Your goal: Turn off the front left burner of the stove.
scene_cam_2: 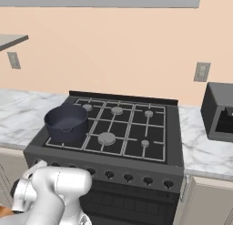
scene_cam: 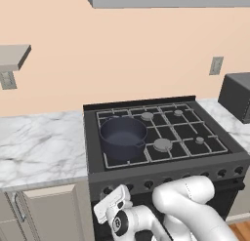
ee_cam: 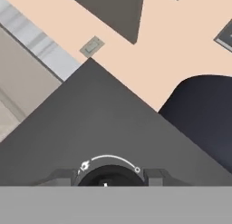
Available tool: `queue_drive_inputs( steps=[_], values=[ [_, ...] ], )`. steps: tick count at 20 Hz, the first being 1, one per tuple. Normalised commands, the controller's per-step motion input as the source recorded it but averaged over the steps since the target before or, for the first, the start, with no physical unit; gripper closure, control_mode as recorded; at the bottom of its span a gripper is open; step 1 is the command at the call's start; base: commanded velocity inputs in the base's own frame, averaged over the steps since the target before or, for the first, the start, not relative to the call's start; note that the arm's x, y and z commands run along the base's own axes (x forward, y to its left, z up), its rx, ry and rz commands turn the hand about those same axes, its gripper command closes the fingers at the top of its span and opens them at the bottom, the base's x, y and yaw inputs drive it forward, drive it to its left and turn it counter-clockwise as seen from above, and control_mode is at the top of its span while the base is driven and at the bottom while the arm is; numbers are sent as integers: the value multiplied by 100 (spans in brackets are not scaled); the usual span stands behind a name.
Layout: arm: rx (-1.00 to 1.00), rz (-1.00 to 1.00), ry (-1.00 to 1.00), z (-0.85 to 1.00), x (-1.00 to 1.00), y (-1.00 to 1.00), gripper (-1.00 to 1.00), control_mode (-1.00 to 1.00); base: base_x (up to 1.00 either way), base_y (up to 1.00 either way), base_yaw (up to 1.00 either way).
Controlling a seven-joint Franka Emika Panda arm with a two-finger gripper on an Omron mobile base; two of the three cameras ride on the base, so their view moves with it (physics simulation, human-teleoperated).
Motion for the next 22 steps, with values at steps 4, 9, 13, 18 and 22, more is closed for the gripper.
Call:
queue_drive_inputs(
  steps=[4,9,13,18,22],
  values=[
    [25,-11,-6,-8,0,0,100,-100,0,0,0],
    [29,-11,-5,-2,0,0,100,-100,0,0,0],
    [31,-9,-1,0,0,0,100,-100,0,0,0],
    [34,-8,-1,0,0,0,100,-100,0,0,0],
    [44,-7,0,0,0,0,100,-100,0,0,0]
  ],
)
